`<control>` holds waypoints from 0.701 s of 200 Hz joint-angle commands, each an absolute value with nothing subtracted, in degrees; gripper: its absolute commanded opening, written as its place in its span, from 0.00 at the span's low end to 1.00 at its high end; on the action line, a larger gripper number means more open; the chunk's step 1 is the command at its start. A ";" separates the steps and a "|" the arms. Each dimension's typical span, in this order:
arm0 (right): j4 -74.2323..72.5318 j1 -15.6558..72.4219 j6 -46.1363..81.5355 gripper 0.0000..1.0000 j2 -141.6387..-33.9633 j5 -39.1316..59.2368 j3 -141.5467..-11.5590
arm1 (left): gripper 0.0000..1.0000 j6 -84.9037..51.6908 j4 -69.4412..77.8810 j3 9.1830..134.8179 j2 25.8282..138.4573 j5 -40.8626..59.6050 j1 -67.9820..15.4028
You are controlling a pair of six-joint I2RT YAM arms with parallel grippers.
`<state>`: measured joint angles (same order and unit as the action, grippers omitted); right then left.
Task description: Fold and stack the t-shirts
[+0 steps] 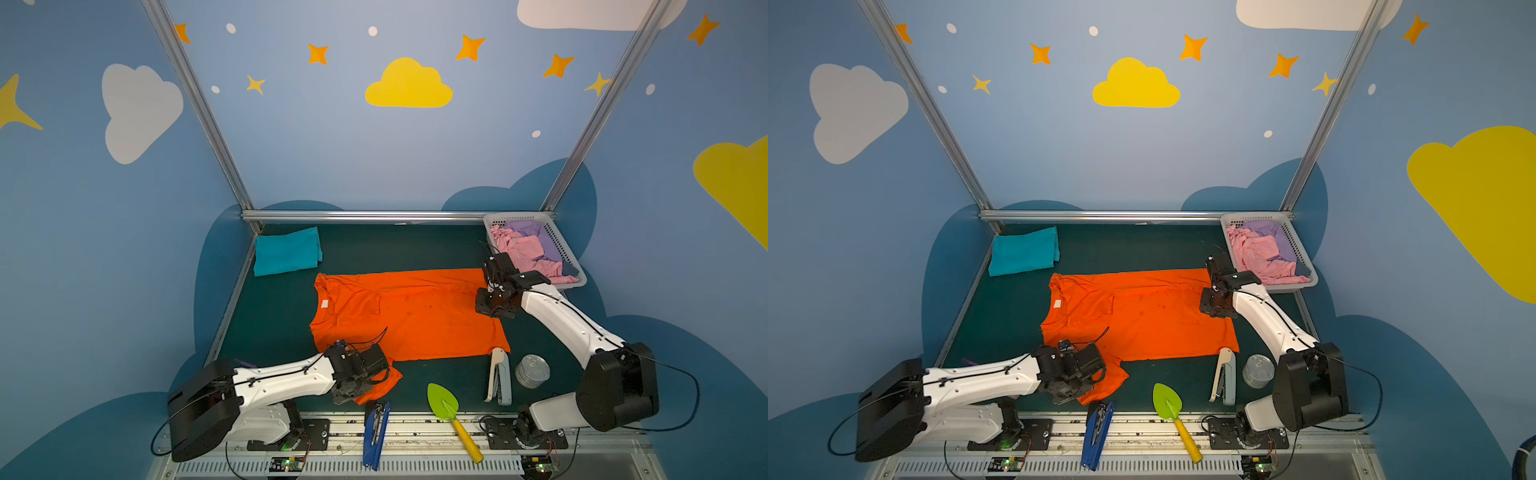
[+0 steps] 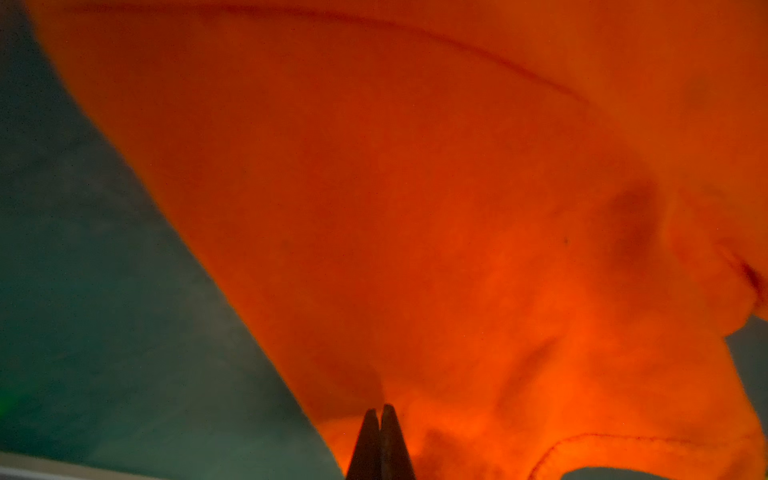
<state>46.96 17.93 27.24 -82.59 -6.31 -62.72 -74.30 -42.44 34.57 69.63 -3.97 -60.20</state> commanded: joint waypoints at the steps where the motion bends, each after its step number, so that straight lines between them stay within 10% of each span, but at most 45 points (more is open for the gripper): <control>1: 47.96 17.30 27.44 0.11 -81.89 -6.39 -62.90 | 0.08 -72.39 -51.46 35.00 63.37 -4.55 -59.79; 33: 47.89 17.14 27.16 0.11 -82.95 -5.28 -63.63 | 0.46 -76.56 -53.02 32.28 56.24 -0.55 -60.78; 66: 47.72 17.05 27.05 0.11 -83.47 -4.58 -63.37 | 0.62 -79.56 -44.82 27.46 53.79 2.97 -62.93; 140: 47.66 16.70 26.89 0.11 -82.36 -4.28 -62.23 | 0.50 -79.75 -33.00 26.92 63.35 4.78 -62.98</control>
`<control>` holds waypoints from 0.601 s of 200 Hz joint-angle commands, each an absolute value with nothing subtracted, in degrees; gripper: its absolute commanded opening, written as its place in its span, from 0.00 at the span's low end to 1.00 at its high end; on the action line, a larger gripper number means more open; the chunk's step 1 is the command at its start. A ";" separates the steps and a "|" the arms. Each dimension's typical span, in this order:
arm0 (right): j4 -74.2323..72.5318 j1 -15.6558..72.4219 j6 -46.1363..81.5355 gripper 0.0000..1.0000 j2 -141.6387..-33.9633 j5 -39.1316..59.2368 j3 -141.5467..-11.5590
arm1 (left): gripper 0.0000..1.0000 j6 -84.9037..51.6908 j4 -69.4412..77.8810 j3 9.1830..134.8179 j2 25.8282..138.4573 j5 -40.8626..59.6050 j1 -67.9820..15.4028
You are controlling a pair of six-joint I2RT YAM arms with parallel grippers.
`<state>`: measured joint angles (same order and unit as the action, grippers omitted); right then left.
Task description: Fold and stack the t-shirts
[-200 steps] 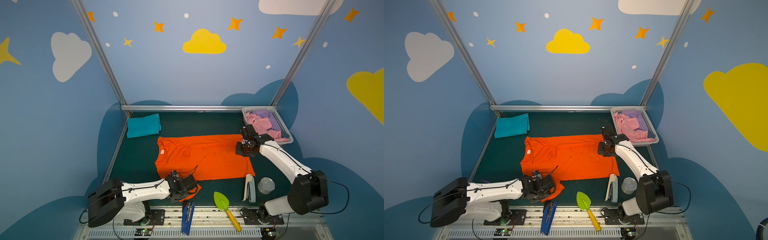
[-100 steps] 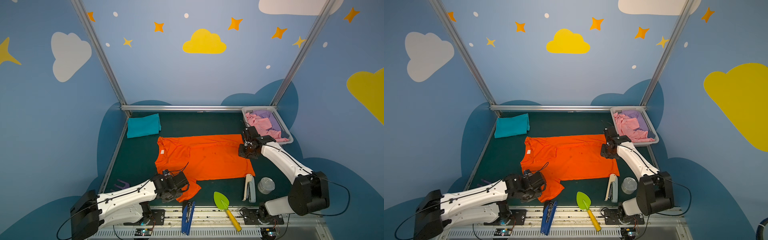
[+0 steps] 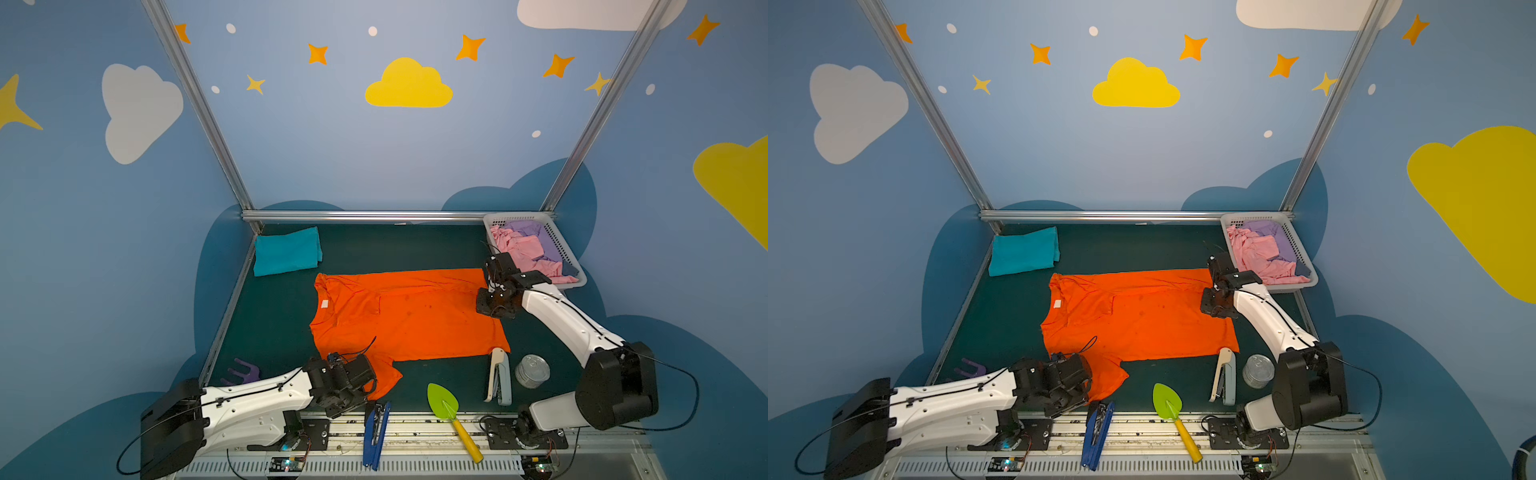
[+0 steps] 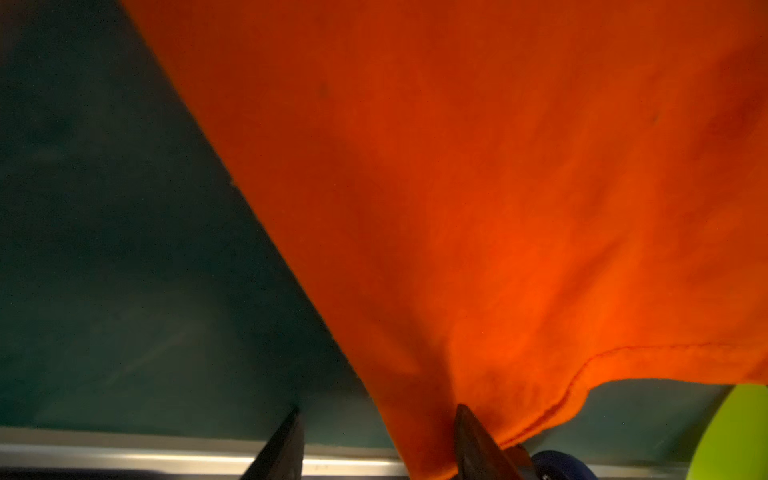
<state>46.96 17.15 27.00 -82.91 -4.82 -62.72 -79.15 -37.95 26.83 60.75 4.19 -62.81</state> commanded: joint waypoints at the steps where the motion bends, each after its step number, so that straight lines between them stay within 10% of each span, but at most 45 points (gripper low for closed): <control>1: 47.65 16.70 26.89 0.11 -82.35 -4.29 -62.23 | 0.49 -79.73 -32.94 26.91 63.40 4.81 -62.95; 81: 47.18 15.91 26.62 0.11 -82.27 -4.26 -60.47 | 0.05 -80.85 -35.37 29.48 65.32 3.29 -61.55; 120: 47.67 15.41 26.84 0.10 -82.11 -4.61 -59.43 | 0.04 -78.33 -43.25 31.11 60.25 1.72 -57.56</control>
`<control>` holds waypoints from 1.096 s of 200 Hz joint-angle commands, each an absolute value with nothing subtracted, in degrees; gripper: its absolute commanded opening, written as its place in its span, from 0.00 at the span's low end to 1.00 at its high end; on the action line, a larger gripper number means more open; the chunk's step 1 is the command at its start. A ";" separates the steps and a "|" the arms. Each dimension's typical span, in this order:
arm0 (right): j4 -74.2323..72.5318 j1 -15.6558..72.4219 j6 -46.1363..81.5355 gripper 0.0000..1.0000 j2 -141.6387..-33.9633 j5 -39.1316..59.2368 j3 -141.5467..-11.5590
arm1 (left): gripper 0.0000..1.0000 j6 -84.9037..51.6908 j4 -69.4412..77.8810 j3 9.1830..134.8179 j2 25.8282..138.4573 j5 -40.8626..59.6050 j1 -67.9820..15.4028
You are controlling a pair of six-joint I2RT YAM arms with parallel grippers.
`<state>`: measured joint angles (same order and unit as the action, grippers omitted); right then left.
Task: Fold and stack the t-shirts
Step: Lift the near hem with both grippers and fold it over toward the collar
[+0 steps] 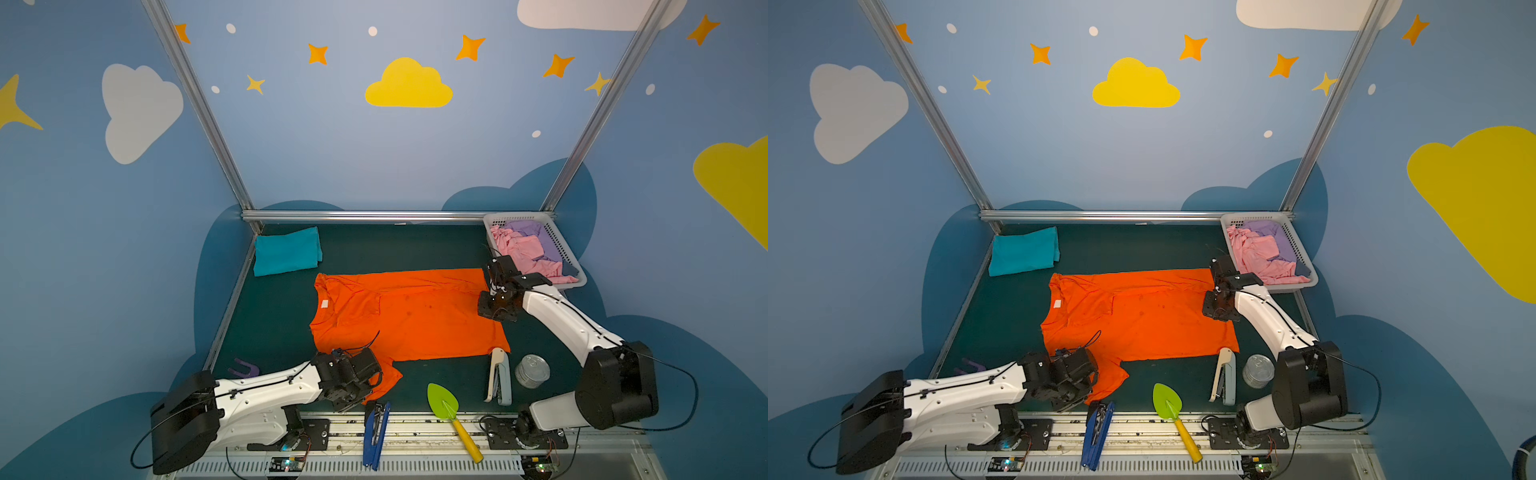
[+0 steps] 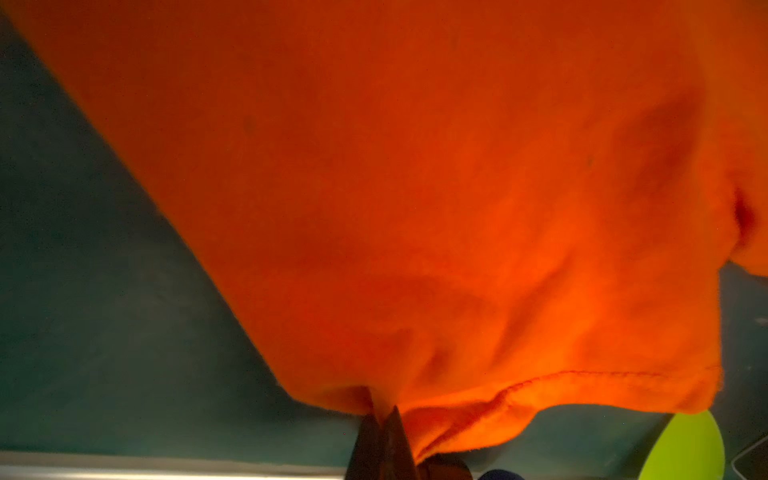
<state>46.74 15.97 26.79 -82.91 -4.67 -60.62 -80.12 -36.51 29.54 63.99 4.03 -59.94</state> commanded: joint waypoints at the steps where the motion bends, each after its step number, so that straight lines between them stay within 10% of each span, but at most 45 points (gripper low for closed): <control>1: 47.70 15.35 26.86 0.11 -82.10 -4.64 -59.38 | 0.04 -78.23 -43.38 31.11 60.10 1.69 -57.39; 158: 49.31 3.79 32.17 0.58 -82.19 -0.43 -49.25 | 0.04 -60.34 -47.02 46.12 56.90 3.16 -35.66; 219: 48.30 -0.85 31.55 0.60 -82.00 2.96 -47.05 | 0.04 -54.21 -44.64 51.22 64.50 8.22 -26.79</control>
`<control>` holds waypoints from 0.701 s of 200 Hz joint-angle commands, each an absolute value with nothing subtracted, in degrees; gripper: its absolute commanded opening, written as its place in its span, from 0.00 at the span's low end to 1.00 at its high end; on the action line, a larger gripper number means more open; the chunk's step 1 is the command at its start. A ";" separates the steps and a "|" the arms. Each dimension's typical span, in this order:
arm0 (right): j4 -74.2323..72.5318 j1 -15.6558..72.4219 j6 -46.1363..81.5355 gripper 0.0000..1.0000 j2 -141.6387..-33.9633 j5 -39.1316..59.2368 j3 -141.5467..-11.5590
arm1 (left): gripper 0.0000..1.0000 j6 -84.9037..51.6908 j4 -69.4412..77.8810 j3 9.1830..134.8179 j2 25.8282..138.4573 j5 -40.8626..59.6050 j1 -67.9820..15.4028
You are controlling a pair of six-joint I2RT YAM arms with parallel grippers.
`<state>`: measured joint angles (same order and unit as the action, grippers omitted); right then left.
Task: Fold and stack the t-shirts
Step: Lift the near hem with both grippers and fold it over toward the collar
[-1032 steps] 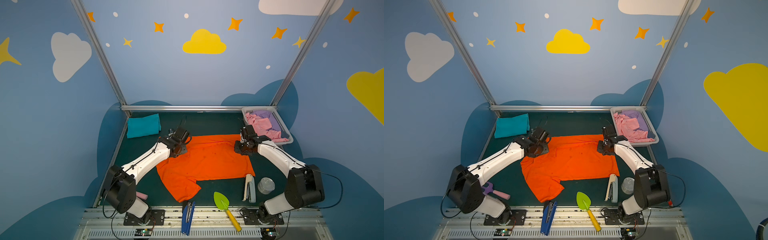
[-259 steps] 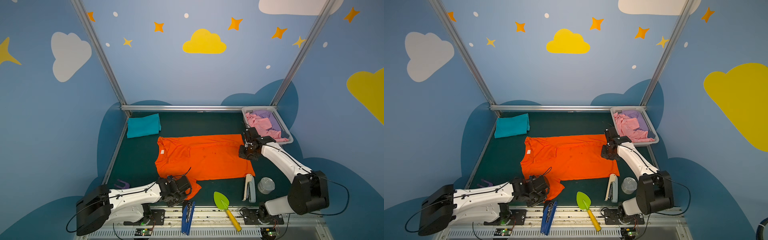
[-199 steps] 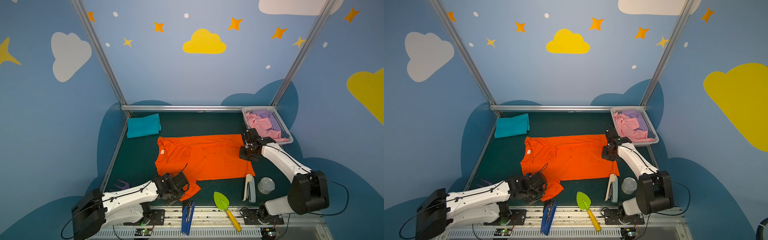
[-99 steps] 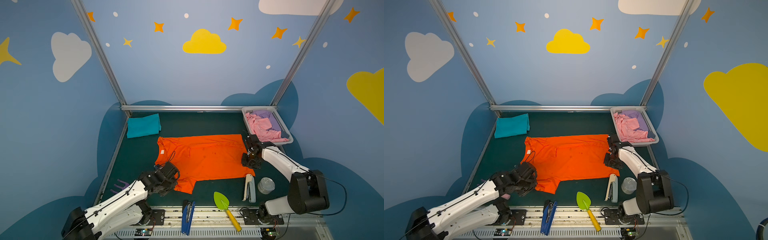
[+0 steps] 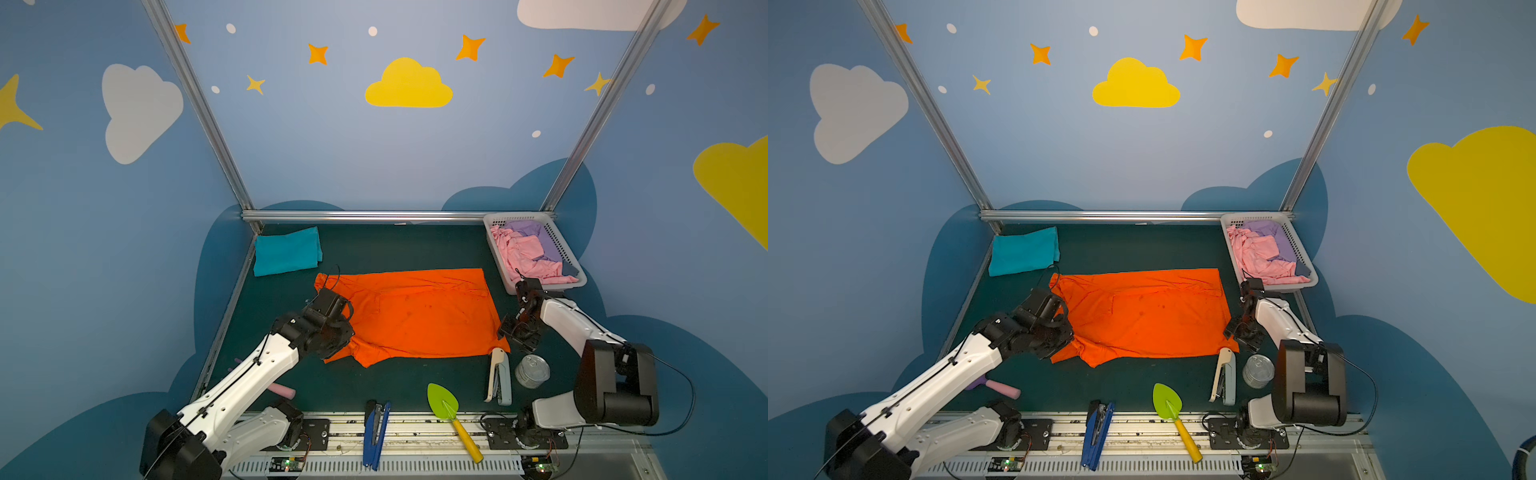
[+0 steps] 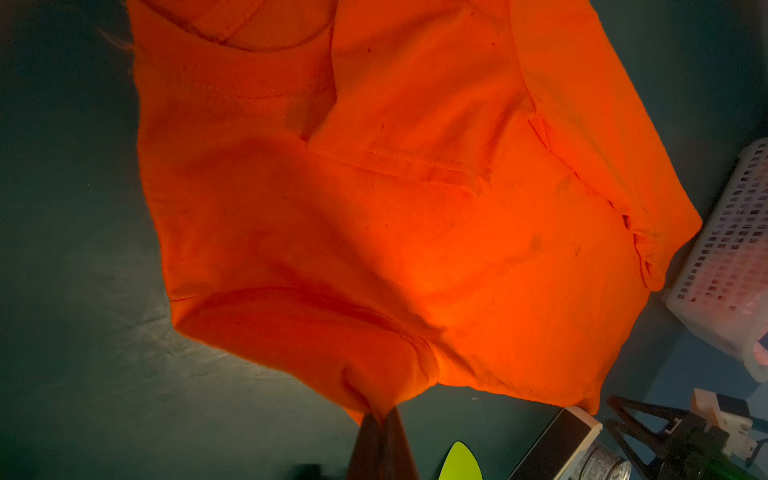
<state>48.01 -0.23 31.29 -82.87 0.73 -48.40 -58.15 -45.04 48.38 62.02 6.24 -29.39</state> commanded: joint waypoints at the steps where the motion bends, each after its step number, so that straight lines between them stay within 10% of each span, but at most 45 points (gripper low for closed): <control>1: 48.23 -0.86 31.55 0.60 -82.04 2.97 -46.99 | 0.04 -54.13 -44.55 51.32 64.64 8.33 -26.62; 87: 43.00 -1.41 32.95 0.55 -87.99 6.76 -45.78 | 0.04 -47.95 -42.99 59.15 76.40 16.60 -21.98; 140: 41.91 -2.50 32.44 0.00 -90.18 7.55 -49.02 | 0.04 -45.11 -44.76 65.49 80.96 16.22 -21.28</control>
